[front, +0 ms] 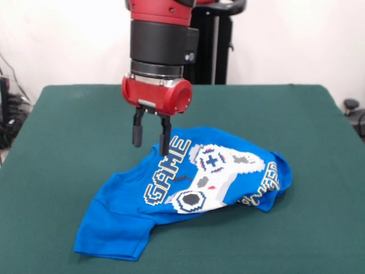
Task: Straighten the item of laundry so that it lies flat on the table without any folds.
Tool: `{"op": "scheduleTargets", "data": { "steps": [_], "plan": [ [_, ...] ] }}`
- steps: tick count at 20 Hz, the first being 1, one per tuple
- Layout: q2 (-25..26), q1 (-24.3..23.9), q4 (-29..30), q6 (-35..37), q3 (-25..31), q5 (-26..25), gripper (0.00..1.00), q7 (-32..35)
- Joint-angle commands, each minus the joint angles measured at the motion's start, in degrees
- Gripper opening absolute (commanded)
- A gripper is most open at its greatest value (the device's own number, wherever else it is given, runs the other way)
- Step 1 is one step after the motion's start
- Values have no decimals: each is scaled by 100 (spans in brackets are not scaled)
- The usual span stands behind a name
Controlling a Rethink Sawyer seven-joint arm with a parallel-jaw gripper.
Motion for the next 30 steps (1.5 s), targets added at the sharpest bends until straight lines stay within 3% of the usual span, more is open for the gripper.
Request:
{"op": "scheduleTargets", "data": {
  "steps": [1,11,30],
  "plan": [
    [212,70,-143,-300,692,100,100,737],
    [706,397,-512,-377,207,77,100,679],
    [894,1167,-1197,612,-1054,62,100,495]
  ]
}}
